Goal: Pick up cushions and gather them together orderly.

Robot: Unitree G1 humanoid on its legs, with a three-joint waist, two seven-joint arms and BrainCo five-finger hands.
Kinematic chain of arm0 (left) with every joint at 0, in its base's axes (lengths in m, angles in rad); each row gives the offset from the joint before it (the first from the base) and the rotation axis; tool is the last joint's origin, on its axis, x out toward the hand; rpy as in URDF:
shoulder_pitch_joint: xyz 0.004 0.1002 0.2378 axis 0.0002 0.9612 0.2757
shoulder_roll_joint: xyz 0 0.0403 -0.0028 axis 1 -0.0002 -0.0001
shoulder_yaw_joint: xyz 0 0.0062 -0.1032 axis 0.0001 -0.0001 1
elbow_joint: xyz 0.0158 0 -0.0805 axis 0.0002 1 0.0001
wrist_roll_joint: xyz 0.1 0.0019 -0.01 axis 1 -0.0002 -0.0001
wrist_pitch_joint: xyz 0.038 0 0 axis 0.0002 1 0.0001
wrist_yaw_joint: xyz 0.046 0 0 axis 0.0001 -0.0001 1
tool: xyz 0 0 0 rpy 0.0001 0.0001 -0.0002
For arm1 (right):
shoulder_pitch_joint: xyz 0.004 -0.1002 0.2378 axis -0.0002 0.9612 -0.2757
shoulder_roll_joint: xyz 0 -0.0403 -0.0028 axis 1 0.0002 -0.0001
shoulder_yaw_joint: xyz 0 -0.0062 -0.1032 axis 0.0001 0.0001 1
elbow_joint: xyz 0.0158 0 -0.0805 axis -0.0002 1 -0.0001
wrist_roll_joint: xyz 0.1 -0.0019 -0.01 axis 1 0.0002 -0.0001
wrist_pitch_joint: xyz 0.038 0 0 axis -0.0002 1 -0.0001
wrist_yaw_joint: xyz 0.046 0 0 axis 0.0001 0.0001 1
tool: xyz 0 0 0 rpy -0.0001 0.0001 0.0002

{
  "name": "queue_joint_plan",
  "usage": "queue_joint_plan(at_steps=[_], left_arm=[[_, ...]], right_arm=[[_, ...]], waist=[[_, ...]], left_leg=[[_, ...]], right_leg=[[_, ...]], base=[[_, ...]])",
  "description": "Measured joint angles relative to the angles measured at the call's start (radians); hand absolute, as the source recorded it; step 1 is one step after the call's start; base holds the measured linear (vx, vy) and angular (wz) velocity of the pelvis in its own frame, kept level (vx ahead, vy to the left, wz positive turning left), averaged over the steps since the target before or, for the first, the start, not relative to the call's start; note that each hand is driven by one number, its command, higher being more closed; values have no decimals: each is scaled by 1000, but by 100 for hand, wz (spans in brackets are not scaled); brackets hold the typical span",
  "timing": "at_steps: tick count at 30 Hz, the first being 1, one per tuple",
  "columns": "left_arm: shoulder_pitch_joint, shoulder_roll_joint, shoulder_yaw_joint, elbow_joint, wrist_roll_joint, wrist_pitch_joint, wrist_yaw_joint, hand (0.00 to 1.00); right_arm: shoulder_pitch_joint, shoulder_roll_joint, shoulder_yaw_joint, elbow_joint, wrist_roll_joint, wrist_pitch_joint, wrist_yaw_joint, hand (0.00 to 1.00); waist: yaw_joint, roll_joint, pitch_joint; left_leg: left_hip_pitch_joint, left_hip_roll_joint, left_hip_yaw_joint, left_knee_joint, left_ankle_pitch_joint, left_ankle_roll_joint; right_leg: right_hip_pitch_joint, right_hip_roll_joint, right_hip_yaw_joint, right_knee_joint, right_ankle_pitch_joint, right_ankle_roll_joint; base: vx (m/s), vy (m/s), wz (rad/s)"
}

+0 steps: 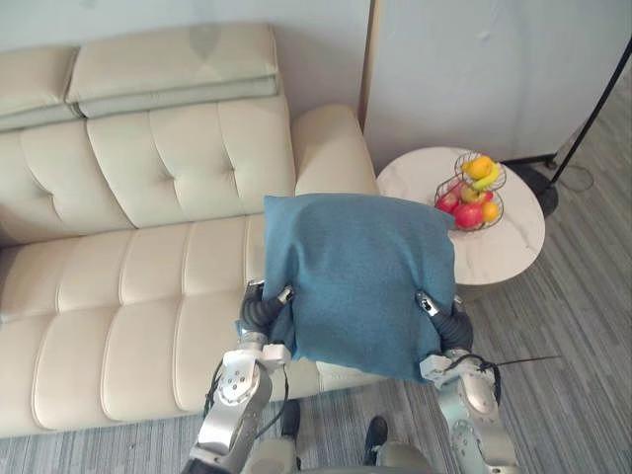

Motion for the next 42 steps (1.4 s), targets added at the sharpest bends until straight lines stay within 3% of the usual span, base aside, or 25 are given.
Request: queue_joint_plan(at_steps=[5,7,10,11,12,13,14,16,18,21,23,24,25,27,28,31,33,37,39,40,42], left_arm=[[28,-10,-1,-7,-8,-15,-16,100],[28,-11,-1,-7,-8,-15,-16,100],[26,-27,-1,15,-10,-16,-19,100],[27,-34,-1,22,-15,-16,-19,100],[27,-49,-2,30,-29,-16,-20,100],[26,-60,-6,41,-32,-16,-20,100],[22,-74,-13,54,-36,-18,-21,100],[-16,-48,-39,94,-46,-19,-23,100],[-30,-16,-48,116,-48,-20,-32,100],[-31,-12,-57,182,-48,-12,-41,100],[-30,0,-59,183,-48,-10,-42,100],[-31,8,-58,181,-47,-11,-42,100],[-31,11,-58,181,-47,-10,-42,100],[-31,12,-60,181,-47,-4,-42,100],[-32,12,-64,181,-47,1,-46,100],[-34,11,-81,181,-44,9,-59,100],[-39,8,-98,182,-37,23,-59,100],[-24,3,-106,172,-32,28,-61,100],[10,3,-106,141,-32,28,-70,100],[29,2,-104,123,-32,27,-81,100],[37,-3,-103,104,-31,26,-83,100]], right_arm=[[15,-1,2,-31,-15,-22,-2,100],[6,0,-2,-31,-44,-22,-8,100],[-47,-6,-19,-17,-81,-20,-39,100],[-59,-7,-25,-16,-87,-20,-44,100],[-76,-18,-32,-10,-108,-20,-49,100],[-93,-26,-41,6,-118,-20,-52,100],[-109,-28,-49,32,-119,-20,-59,100],[-129,10,-79,105,-119,-16,-83,100],[-133,36,-84,132,-120,-16,-91,100],[-131,36,-82,191,-120,-4,-107,100],[-133,36,-78,222,-119,-3,-114,100],[-135,41,-76,228,-119,-3,-114,100],[-132,50,-80,228,-119,-2,-114,100],[-127,56,-83,228,-118,-2,-114,100],[-128,44,-82,228,-117,-2,-110,100],[-123,15,-85,227,-115,-2,-110,100],[-84,14,-95,222,-115,-2,-111,100],[-13,24,-100,104,-114,16,-111,100],[14,24,-97,26,-116,15,-110,100],[26,25,-94,4,-116,13,-110,100],[23,25,-95,2,-116,-2,-110,100]], waist=[[4,5,-9],[6,10,-17],[2,3,-18],[1,7,-20],[2,21,-29],[2,51,-49],[-1,72,-65],[-20,31,-77],[-23,-13,-77],[-18,-4,-74],[-14,-1,-67],[-14,1,-50],[-29,2,-27],[-45,-1,-21],[-45,-13,-20],[-48,-10,-20],[-62,-18,-15],[-40,-6,-14],[-17,6,-8],[-4,-3,-10],[-2,-13,-23]], left_leg=[[-95,-17,-57,118,-65,-7],[-130,11,32,125,-89,4],[-188,69,212,225,-110,73],[-189,91,236,245,-111,72],[-177,131,268,246,-109,59],[-161,168,291,225,-89,42],[-151,183,309,203,-46,-48],[-126,82,302,148,-29,-22],[-132,28,295,167,-52,10],[-138,18,298,281,-151,49],[-126,10,311,292,-175,73],[-112,5,300,288,-181,85],[-85,-1,281,267,-176,107],[-56,-17,264,219,-162,125],[-24,-46,265,165,-144,127],[1,-90,245,113,-128,127],[-3,-113,192,170,-158,117],[-83,-57,202,439,-250,76],[-130,7,253,635,-308,83],[-144,34,261,703,-334,88],[-167,81,243,681,-336,85]], right_leg=[[7,-22,-90,41,-19,7],[3,-31,-137,30,-6,2],[2,-103,-203,26,12,8],[5,-118,-204,23,18,19],[6,-131,-205,18,31,40],[7,-135,-207,14,44,62],[12,-144,-209,9,54,84],[38,-219,-210,-24,108,105],[49,-272,-211,-23,141,121],[13,-330,-187,139,195,105],[-72,-370,-177,288,270,-3],[-123,-358,-126,391,213,-49],[-151,-276,-43,500,46,-4],[-159,-146,5,511,-77,33],[-162,-86,-32,469,-119,-2],[-182,9,-37,317,-126,-36],[-161,38,38,233,-65,-108],[-61,57,-7,175,-65,-108],[10,92,4,133,-66,-112],[35,95,5,123,-74,-123],[42,95,9,99,-79,-123]], base=[[-86,18,50],[-77,41,69],[-24,121,60],[10,181,32],[34,290,14],[42,312,14],[76,370,27],[62,370,51],[36,300,37],[29,266,4],[26,297,-20],[51,238,-4],[66,227,17],[73,115,34],[104,76,21],[150,28,31],[221,-32,79],[250,-69,41],[166,-34,-17],[125,13,-34],[72,54,-22]])
